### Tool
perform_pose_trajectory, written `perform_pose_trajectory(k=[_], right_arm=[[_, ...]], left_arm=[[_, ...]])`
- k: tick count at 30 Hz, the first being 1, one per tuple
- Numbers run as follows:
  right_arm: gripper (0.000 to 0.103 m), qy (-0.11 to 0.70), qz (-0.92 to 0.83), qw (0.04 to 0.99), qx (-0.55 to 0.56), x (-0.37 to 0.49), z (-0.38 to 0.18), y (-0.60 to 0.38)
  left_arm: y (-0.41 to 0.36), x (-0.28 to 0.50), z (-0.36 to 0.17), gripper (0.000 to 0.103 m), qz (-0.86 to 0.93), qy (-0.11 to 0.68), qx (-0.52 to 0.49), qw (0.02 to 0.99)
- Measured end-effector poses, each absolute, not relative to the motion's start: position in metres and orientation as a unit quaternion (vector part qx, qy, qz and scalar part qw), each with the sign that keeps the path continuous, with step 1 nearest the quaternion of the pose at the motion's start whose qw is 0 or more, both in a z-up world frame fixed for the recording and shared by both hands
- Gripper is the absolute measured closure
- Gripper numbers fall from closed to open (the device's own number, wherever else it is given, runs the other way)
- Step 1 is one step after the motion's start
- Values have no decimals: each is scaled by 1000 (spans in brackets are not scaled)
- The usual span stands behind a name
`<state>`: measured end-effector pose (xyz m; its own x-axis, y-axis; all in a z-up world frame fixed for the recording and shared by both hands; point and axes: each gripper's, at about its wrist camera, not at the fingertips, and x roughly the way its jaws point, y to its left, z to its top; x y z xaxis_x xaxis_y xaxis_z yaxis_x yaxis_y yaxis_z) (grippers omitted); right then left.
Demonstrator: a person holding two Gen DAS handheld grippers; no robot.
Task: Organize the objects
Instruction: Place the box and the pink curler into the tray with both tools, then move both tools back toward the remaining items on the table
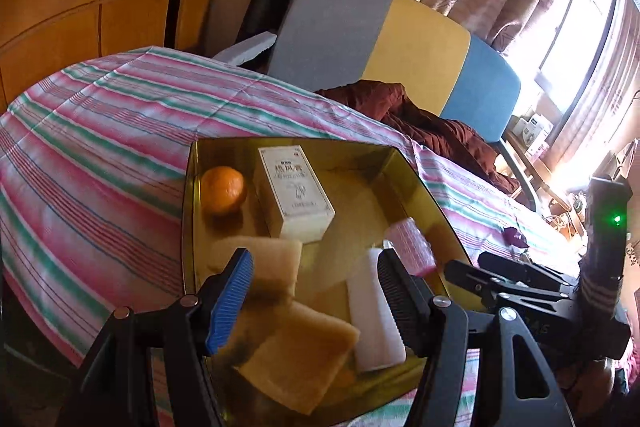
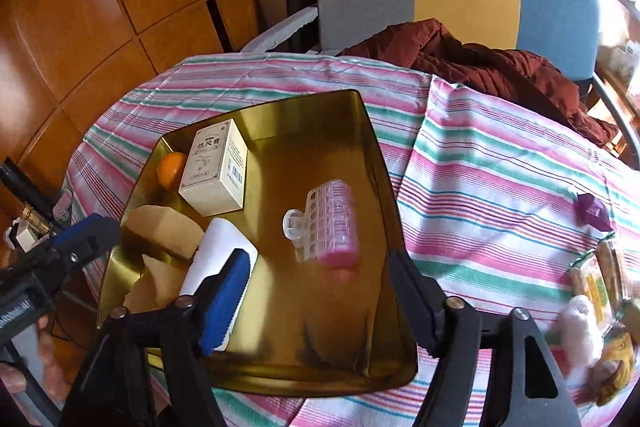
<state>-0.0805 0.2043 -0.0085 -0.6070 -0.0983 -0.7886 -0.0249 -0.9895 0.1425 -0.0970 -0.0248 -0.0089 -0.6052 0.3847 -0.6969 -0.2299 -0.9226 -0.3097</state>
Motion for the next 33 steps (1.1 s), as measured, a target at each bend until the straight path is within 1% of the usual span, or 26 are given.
perform_pose_trajectory(k=[2, 5, 10, 12, 14, 18, 26, 33], right_arm=[[12, -68, -899, 15, 433, -71, -5, 204], [0, -61, -909, 11, 413, -57, 1, 201], [0, -41, -922, 1, 384, -40, 9, 193], [0, -32, -924, -3, 380, -34, 10, 190], [0, -26, -925, -8, 378, -29, 10, 188], [0, -29, -924, -14, 381, -21, 6, 193], [0, -37, -922, -51, 381, -2, 3, 221], [0, -41, -918, -100, 381, 13, 4, 264]], left_arm=[[-22, -89, -10, 37, 892, -90, -407, 172], [-19, -77, -9, 37, 897, -76, -400, 172], [-15, -64, -7, 37, 903, -54, -392, 169], [-15, -60, -6, 36, 903, -51, -392, 166], [-14, -55, -4, 32, 907, -42, -386, 163], [-9, -43, -1, 30, 913, -20, -375, 163], [4, -29, -1, 30, 911, 8, -373, 178], [19, -22, -1, 30, 906, 22, -374, 198]])
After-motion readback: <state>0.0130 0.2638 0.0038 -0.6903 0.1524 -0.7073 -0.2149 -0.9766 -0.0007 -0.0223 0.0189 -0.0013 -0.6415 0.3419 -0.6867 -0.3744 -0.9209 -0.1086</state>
